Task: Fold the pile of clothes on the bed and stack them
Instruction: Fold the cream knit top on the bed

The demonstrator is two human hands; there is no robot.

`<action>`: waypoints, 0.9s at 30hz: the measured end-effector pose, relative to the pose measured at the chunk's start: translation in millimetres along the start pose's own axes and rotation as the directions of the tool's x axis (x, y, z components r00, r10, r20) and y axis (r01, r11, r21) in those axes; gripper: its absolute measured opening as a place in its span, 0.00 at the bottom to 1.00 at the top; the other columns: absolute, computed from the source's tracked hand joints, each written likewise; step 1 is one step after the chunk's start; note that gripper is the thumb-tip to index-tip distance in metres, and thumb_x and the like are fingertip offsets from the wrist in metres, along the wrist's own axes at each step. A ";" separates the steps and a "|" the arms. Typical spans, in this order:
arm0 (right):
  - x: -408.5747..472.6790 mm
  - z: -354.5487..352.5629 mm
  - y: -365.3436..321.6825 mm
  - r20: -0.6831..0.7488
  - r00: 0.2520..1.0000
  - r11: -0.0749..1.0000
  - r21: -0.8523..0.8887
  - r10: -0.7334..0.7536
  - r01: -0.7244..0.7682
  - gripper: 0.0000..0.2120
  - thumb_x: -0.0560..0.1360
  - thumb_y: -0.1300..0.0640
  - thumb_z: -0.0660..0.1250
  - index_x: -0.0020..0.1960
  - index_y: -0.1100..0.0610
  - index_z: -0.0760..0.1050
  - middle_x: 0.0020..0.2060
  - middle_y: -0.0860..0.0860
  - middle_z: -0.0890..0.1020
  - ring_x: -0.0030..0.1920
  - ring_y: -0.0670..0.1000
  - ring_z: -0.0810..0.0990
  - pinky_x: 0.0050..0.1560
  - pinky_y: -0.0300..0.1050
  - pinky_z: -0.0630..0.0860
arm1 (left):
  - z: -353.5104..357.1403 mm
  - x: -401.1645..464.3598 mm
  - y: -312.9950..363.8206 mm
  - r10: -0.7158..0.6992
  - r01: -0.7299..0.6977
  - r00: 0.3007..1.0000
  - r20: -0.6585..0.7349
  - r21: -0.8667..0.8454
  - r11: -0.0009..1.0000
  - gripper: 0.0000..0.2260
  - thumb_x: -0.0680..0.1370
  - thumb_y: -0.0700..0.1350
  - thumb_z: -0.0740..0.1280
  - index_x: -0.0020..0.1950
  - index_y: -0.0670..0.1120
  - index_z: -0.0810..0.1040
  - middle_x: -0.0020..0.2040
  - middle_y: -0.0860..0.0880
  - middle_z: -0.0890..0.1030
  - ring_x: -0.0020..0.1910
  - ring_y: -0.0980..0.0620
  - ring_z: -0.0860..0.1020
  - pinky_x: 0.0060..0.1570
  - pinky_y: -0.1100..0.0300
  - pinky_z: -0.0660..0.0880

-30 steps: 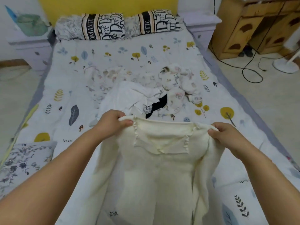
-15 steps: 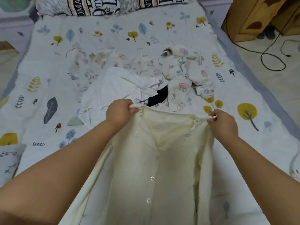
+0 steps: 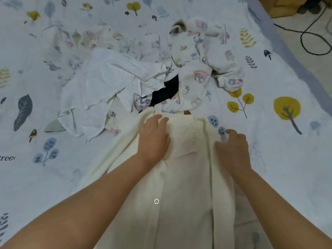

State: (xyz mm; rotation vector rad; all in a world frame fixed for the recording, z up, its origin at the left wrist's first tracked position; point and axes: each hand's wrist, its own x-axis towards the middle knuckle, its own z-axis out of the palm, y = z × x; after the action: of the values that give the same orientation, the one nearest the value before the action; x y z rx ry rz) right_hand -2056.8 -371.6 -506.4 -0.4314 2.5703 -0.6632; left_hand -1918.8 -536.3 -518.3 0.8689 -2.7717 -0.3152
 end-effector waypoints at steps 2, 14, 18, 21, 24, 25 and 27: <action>-31.8 4.5 12.6 0.074 0.993 0.992 -0.102 0.088 -0.080 0.29 0.72 0.45 0.67 0.66 0.58 0.62 0.61 0.57 0.67 0.62 0.58 0.67 0.56 0.52 0.69 | 17.9 -26.0 25.9 0.124 -0.117 0.989 0.076 -0.083 0.990 0.20 0.66 0.46 0.57 0.56 0.43 0.74 0.55 0.40 0.79 0.51 0.42 0.78 0.46 0.55 0.74; -32.2 -57.1 76.5 0.002 0.996 0.990 0.112 0.088 -0.087 0.10 0.72 0.62 0.68 0.51 0.54 0.73 0.45 0.56 0.80 0.43 0.54 0.76 0.40 0.41 0.66 | 43.7 -24.2 97.9 0.147 -0.101 0.956 0.253 -0.185 0.977 0.18 0.68 0.46 0.56 0.52 0.47 0.81 0.51 0.48 0.81 0.48 0.45 0.80 0.44 0.53 0.75; -6.3 -67.2 95.9 -0.041 0.983 0.983 -0.034 0.180 -0.181 0.24 0.73 0.51 0.69 0.65 0.57 0.68 0.56 0.57 0.77 0.54 0.59 0.76 0.52 0.49 0.72 | 46.0 -3.4 117.4 0.164 -0.076 0.913 0.373 -0.238 0.968 0.21 0.77 0.43 0.60 0.70 0.48 0.68 0.68 0.49 0.70 0.65 0.46 0.67 0.60 0.53 0.63; -17.9 -68.8 113.2 0.100 0.947 0.942 -0.182 0.304 -0.283 0.32 0.72 0.43 0.67 0.67 0.60 0.64 0.60 0.60 0.74 0.58 0.61 0.74 0.53 0.50 0.71 | 53.1 8.4 131.0 0.181 -0.094 0.902 0.393 -0.230 0.969 0.21 0.78 0.44 0.60 0.72 0.50 0.66 0.67 0.48 0.68 0.65 0.46 0.66 0.60 0.53 0.63; -52.0 -65.0 131.0 0.274 0.896 0.930 -0.217 0.349 -0.296 0.25 0.70 0.36 0.66 0.54 0.57 0.70 0.46 0.52 0.79 0.47 0.53 0.79 0.40 0.44 0.70 | 62.0 17.9 140.8 0.189 -0.102 0.873 0.450 -0.210 0.972 0.21 0.79 0.46 0.58 0.73 0.52 0.64 0.63 0.44 0.69 0.62 0.44 0.67 0.60 0.52 0.65; -63.3 -60.5 137.3 0.324 0.880 0.930 -0.240 0.346 -0.278 0.21 0.71 0.37 0.66 0.48 0.55 0.71 0.41 0.49 0.79 0.43 0.51 0.78 0.37 0.42 0.69 | 63.9 20.1 144.4 0.178 -0.088 0.858 0.482 -0.205 0.975 0.21 0.80 0.47 0.57 0.74 0.53 0.62 0.61 0.43 0.69 0.61 0.43 0.67 0.60 0.52 0.66; -78.6 -50.3 149.0 0.344 0.879 0.939 -0.209 0.331 -0.272 0.12 0.73 0.45 0.65 0.43 0.54 0.72 0.38 0.49 0.79 0.43 0.52 0.79 0.37 0.43 0.69 | 66.3 24.0 152.5 0.159 -0.032 0.800 0.579 -0.224 0.974 0.23 0.81 0.49 0.56 0.75 0.55 0.57 0.62 0.41 0.69 0.62 0.41 0.67 0.61 0.49 0.66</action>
State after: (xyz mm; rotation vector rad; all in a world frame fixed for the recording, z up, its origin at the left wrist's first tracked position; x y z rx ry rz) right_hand -2042.0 -196.7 -517.2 -0.1721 2.2564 -0.2392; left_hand -2037.3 -418.8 -537.4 0.6515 -3.2435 -0.9924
